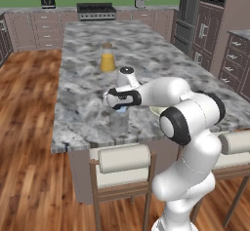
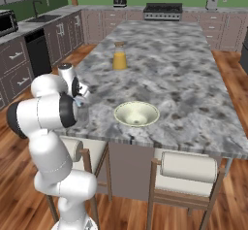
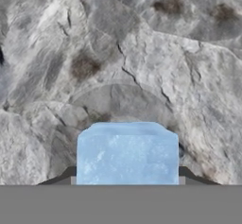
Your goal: There are two ice cubes in the ice bowl. Place both ice cubes in the glass cup.
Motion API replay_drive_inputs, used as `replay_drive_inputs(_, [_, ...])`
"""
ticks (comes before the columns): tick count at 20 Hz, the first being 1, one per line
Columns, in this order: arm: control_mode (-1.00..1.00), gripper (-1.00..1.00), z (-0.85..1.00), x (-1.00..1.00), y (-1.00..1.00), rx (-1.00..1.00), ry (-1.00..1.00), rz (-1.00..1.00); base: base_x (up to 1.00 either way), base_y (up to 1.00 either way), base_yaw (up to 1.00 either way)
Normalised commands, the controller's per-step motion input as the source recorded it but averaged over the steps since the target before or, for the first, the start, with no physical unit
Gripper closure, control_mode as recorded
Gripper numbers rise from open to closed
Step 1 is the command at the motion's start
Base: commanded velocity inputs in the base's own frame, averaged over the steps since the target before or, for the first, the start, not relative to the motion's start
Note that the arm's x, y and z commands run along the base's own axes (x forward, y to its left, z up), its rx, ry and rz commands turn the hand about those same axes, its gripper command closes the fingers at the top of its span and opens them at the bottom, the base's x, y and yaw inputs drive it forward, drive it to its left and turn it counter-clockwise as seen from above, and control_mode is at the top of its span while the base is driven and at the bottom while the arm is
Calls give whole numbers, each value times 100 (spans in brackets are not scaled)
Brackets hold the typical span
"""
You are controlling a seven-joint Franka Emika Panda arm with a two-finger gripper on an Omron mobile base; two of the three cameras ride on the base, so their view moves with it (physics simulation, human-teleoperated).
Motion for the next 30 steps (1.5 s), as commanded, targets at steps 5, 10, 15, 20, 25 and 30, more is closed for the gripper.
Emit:
replay_drive_inputs(5, [-100,100,-10,7,0,0,0,0,0,0,0])
replay_drive_inputs(10, [-100,100,0,15,5,1,0,0,0,0,0])
replay_drive_inputs(15, [-100,-100,0,15,3,0,0,0,0,0,0])
replay_drive_inputs(20, [-100,-100,0,4,0,0,0,0,0,0,0])
replay_drive_inputs(25, [-100,-100,17,-1,0,0,-2,0,0,0,0])
replay_drive_inputs(30, [-100,-100,71,-67,-28,1,-7,-6,0,0,0])
